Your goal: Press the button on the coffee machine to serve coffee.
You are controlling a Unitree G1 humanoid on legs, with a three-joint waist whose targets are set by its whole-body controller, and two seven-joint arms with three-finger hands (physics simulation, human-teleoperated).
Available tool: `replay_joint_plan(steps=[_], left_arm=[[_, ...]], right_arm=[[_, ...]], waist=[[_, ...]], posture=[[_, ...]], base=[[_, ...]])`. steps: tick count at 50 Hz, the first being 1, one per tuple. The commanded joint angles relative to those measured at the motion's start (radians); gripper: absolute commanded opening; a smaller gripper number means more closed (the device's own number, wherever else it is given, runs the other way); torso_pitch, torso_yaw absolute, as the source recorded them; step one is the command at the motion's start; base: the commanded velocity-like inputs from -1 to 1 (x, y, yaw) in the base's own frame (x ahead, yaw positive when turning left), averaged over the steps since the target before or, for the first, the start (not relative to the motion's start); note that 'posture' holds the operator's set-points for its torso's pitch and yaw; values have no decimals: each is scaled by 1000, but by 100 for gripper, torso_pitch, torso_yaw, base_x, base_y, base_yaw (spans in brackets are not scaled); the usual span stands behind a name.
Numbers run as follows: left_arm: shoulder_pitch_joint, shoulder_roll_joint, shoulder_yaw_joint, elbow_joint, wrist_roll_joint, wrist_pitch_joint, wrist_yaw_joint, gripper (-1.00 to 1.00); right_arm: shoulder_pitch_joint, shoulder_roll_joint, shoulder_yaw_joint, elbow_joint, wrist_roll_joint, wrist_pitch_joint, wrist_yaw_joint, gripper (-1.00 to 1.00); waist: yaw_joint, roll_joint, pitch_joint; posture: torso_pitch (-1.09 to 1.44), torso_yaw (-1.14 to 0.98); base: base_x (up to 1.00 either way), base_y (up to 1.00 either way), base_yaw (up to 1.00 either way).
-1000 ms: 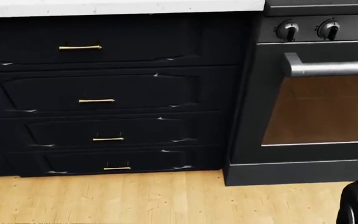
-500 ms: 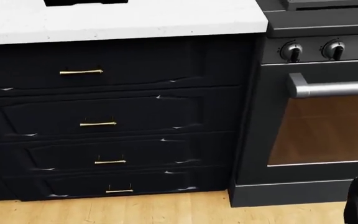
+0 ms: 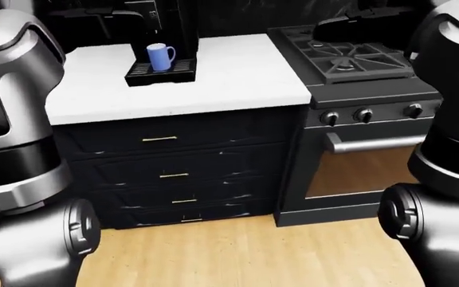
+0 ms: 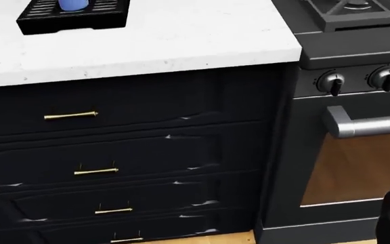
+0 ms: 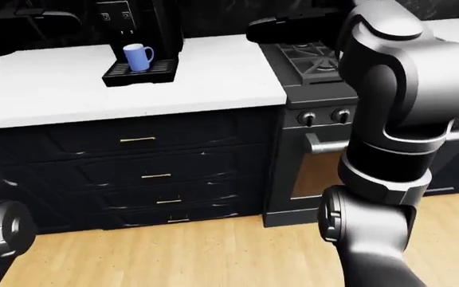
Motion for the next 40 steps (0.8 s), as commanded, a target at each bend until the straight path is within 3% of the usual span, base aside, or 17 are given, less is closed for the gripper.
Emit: replay_joint_plan(steps=[1, 3, 4, 5, 8, 10, 12, 13, 15, 24, 25, 26, 27, 30, 32, 37, 40], left_arm=[[-20, 17, 16, -8, 4, -23, 5, 100], [-17, 16, 17, -13, 2, -20, 8, 100], [-17, 16, 17, -13, 1, -20, 9, 100], [-18, 16, 16, -11, 1, -21, 9, 100], [-13, 15, 17, -19, -3, -16, 13, 100], [-15, 15, 16, -21, -5, -14, 15, 100], [-13, 15, 16, -15, -4, -21, 14, 100], [-11, 14, 15, -16, -5, -22, 15, 100], [-10, 14, 15, -15, -6, -25, 16, 100], [-6, 15, 16, -16, -9, -25, 18, 100], [-5, 15, 15, -15, -9, -28, 18, 100], [-7, 15, 16, -19, -10, -22, 19, 100], [-9, 14, 15, -16, -10, -23, 19, 100], [-8, 13, 14, -10, -8, -30, 19, 100], [-9, 16, 17, -17, -11, -22, 21, 100], [-7, 16, 18, -15, -12, -24, 25, 100], [-10, 19, 19, -16, -15, -21, 26, 100]], right_arm=[[-36, -3, 2, -17, 2, -28, 3, 100], [-40, -2, 4, -13, 0, -30, 3, 100], [-41, -1, 4, -13, 0, -29, 3, 100], [-38, -1, 9, -15, -1, -31, 6, 100], [-36, 6, 12, -21, -9, -43, 7, 100], [-34, 9, 14, -27, -12, -34, 6, 100], [-32, 9, 10, -27, -14, -35, 7, 100], [-34, 11, 8, -27, -14, -39, 7, 100], [-33, 12, 4, -26, -14, -47, 6, 100], [-25, 16, 8, -25, -16, -52, 5, 100], [-27, 16, 9, -22, -16, -52, 6, 100], [-28, 15, 10, -22, -16, -53, 8, 100], [-28, 14, 12, -20, -17, -54, 9, 100], [-32, 14, 15, -17, -20, -52, 10, 100], [-32, 16, 15, -16, -22, -55, 10, 100], [-31, 18, 19, -15, -29, -55, 15, 100], [-36, 22, 19, -14, -32, -52, 14, 100]], waist=[[6, -4, -22], [-2, 51, -37], [-11, 53, -56], [4, 38, -33], [4, 53, -10], [-5, 36, -4], [-5, 37, -28], [-7, 28, -27], [-3, 10, 11], [11, -62, -1], [16, -40, -1], [15, -39, -10], [12, -26, -41], [13, -87, -20], [11, -97, -27], [2, -19, -17], [10, -53, -34]], posture=[[0, 0], [0, 0], [0, 0], [0, 0], [0, 0], [0, 0], [0, 0], [0, 0], [0, 0], [0, 0], [0, 0], [0, 0], [0, 0], [0, 0], [0, 0], [0, 0], [0, 0]], base=[[19, 38, 0], [18, 40, 0], [18, 45, 0], [17, 45, 0], [8, 12, 0], [0, 0, 0], [-21, 0, 0], [-2, 0, 0], [0, 0, 0], [0, 0, 0], [0, 0, 0], [0, 0, 0], [0, 20, 0], [2, 56, 0], [2, 38, 0], [0, 18, 0], [0, 67, 0]])
